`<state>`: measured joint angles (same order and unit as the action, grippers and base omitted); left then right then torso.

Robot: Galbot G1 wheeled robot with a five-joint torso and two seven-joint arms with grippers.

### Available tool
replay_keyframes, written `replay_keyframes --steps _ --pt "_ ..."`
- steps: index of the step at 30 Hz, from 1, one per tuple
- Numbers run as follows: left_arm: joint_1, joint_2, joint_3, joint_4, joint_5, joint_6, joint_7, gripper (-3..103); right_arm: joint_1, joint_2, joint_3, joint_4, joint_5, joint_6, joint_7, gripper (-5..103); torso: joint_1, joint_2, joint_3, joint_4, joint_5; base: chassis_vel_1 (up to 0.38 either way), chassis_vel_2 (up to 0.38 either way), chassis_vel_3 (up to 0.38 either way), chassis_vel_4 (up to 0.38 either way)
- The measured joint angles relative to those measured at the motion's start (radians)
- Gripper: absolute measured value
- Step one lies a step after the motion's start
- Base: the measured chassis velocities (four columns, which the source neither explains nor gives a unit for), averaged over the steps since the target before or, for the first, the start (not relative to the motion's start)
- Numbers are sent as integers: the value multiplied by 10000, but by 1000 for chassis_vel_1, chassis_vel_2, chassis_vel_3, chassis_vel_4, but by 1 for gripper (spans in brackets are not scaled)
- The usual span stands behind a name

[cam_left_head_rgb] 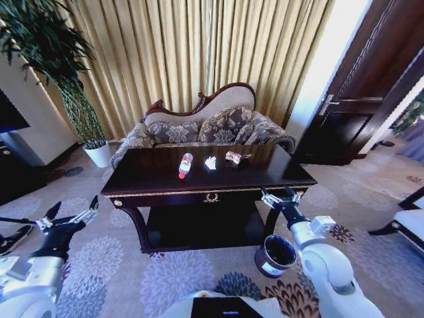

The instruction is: Move to the front of the table and place the trash on the table into the trash bin.

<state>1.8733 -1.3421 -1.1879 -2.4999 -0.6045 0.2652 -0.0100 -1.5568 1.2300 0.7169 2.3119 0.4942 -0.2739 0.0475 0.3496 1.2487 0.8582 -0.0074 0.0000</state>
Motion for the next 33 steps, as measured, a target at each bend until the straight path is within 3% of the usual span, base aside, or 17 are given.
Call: replay_keyframes --steps 13,33 --pt "-109 381 7 0 -6 421 92 100 -53 -47 -134 -114 -510 27 -47 100 0 0 0 -2 0 -4 3 3 -5" --pt "-130 411 7 0 41 410 112 100 -50 -36 -332 80 -695 47 -87 100 1 0 1 0 1 -73 69 69 -61"
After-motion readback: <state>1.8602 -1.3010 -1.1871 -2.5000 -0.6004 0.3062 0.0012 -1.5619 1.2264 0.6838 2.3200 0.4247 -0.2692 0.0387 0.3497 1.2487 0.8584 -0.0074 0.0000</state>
